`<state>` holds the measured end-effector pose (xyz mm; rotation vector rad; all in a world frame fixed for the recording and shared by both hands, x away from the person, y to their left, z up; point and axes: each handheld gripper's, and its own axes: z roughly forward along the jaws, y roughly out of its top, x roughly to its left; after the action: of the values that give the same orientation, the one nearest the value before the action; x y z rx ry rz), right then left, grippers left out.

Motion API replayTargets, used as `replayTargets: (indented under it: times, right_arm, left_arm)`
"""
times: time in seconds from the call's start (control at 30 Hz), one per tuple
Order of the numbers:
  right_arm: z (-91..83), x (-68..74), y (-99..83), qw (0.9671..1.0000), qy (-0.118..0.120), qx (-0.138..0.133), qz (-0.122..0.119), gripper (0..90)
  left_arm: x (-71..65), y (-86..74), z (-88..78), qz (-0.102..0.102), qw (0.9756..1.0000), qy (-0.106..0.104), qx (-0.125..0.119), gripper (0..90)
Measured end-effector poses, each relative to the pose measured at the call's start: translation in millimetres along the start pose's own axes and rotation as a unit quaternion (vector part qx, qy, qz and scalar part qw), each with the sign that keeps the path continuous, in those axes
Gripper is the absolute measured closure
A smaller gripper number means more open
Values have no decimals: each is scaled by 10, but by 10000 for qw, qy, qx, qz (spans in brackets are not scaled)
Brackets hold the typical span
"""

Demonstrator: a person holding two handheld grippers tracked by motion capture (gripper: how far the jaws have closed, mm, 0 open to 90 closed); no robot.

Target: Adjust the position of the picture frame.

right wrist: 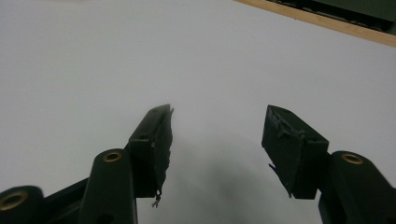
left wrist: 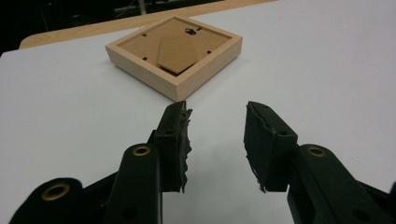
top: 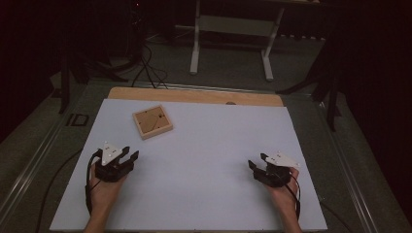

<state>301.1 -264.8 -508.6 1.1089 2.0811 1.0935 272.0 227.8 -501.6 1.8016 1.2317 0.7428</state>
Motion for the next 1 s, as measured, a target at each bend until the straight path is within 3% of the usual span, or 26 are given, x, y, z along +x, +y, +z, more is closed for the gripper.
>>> replayTargets:
  times: [0.37, 0.47, 0.7, 1.0]
  right_arm:
    - [-16, -7, 4, 10000, -18, -7, -36, 415]
    - [-8, 2, 1, 9998, -96, 47, -153, 412]
    - [-21, -1, 3, 9998, -107, 30, -155, 411]
    - [-20, -21, -10, 9997, -176, 39, -166, 410]
  left_arm:
    - [-32, 8, -5, 51, 10000, -17, 26, 611]
    - [-34, 14, -7, 46, 10000, -15, 26, 618]
    - [-43, 19, 15, 85, 9998, 95, 154, 643]
    - [12, 136, -6, 108, 9998, -26, 139, 724]
